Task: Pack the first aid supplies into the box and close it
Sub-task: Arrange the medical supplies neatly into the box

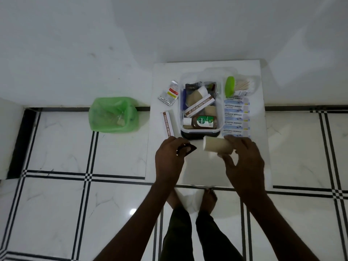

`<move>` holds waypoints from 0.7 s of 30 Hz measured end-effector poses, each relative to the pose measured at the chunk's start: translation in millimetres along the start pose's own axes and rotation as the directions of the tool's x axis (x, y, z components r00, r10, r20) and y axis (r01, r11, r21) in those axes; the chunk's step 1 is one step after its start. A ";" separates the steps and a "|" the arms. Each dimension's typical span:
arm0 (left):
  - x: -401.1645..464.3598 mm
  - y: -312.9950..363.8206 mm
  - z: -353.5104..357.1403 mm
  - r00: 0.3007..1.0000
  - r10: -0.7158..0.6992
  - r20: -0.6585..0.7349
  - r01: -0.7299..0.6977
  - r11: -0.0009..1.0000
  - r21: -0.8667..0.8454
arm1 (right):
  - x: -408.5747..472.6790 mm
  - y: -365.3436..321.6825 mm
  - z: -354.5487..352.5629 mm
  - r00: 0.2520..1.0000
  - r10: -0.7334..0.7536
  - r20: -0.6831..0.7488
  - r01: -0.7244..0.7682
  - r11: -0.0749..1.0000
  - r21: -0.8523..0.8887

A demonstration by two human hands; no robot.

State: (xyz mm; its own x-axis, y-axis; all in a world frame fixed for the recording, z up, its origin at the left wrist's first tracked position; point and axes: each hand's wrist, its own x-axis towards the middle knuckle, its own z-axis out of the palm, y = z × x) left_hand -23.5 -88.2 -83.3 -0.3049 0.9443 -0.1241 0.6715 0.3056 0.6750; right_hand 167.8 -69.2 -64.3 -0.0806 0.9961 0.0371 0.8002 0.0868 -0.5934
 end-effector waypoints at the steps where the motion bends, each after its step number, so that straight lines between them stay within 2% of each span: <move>1: 1.7 4.4 -6.6 0.999 -0.014 -0.036 0.012 0.998 -0.059 | 8.2 -6.9 -6.2 0.998 -0.017 -0.058 0.017 1.000 -0.002; 4: 6.5 19.7 -28.3 0.988 -0.054 -0.148 0.025 0.981 -0.193 | 43.1 -28.2 -11.7 0.988 -0.068 -0.141 0.068 0.998 -0.008; 9: 27.3 25.7 -48.8 0.954 -0.108 -0.280 0.019 0.953 -0.303 | 107.0 -49.7 18.9 0.986 -0.158 0.058 0.168 0.956 -0.240; 12: 43.3 20.9 -55.1 0.950 -0.089 -0.301 -0.001 0.959 -0.285 | 117.7 -48.3 30.9 0.965 -0.217 0.147 0.259 0.877 -0.404; 15: 61.9 21.3 -59.9 0.953 -0.064 -0.297 -0.015 0.966 -0.257 | 118.7 -46.1 34.3 0.953 -0.208 0.221 0.297 0.790 -0.536; 21: 120.6 51.1 -60.9 0.964 0.029 -0.265 -0.083 0.978 -0.193 | 121.2 -49.3 32.8 0.944 -0.136 0.302 0.294 0.762 -0.576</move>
State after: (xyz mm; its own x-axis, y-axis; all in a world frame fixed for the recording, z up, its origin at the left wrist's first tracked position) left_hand -67.1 33.9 -19.4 -0.4532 0.8866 0.0928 0.5514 0.1970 0.8107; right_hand 99.1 46.6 -56.9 -0.3644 0.9225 -0.1270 0.9288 0.3699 0.0221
